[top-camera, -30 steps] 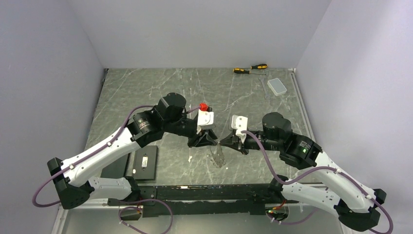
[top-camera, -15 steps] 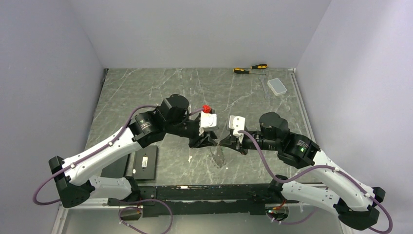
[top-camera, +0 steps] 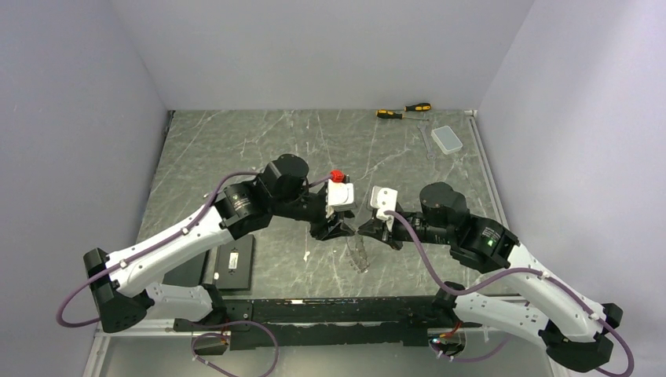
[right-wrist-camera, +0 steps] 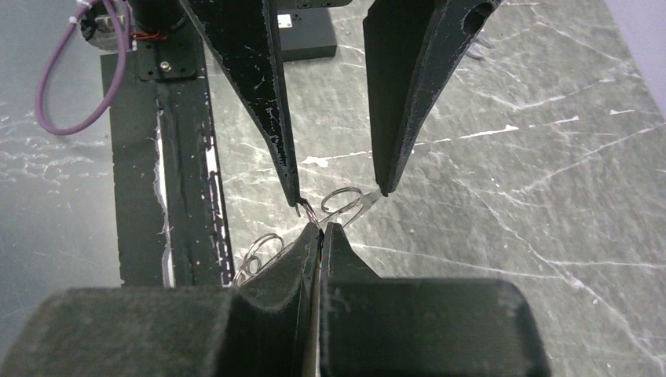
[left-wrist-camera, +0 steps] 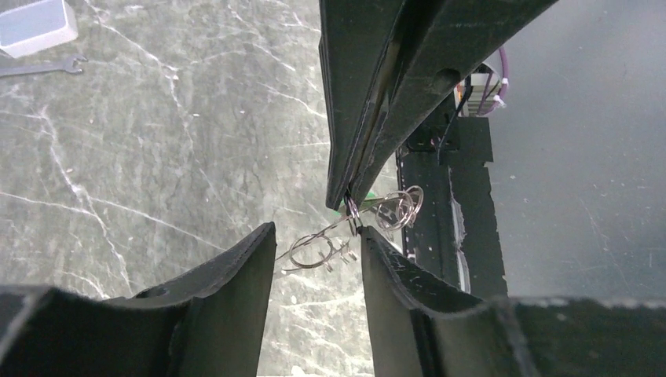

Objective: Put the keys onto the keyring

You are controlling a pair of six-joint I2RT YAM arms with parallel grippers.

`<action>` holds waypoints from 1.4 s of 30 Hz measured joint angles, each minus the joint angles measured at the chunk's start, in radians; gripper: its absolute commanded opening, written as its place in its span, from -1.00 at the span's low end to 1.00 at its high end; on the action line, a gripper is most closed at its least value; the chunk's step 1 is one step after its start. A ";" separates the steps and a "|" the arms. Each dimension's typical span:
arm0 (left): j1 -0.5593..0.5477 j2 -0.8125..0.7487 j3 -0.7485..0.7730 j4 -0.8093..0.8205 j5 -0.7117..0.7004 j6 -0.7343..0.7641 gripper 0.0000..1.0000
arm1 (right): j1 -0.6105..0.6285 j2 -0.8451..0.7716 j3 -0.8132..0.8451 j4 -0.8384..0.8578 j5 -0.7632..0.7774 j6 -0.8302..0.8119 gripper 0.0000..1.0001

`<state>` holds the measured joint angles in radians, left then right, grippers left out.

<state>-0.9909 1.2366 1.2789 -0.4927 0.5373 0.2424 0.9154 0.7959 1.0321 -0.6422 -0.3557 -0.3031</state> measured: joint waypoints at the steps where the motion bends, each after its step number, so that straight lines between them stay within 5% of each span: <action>1: 0.000 -0.003 -0.010 0.019 -0.003 -0.002 0.02 | 0.000 -0.006 -0.001 -0.002 0.007 0.000 -1.00; 15: -0.007 -0.028 -0.049 0.083 0.019 0.000 0.35 | 0.003 -0.022 -0.001 0.025 0.022 0.000 -1.00; 29: -0.018 -0.029 -0.039 0.055 0.022 -0.002 -0.21 | 0.003 -0.021 -0.001 0.053 0.035 0.000 -1.00; 42: -0.018 -0.008 0.013 0.027 0.016 0.008 -0.51 | 0.003 -0.012 -0.001 0.051 0.031 0.000 -1.00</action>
<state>-1.0084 1.2285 1.2919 -0.4652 0.5529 0.2501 0.9180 0.7837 1.0309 -0.5907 -0.3248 -0.3035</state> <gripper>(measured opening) 0.279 0.019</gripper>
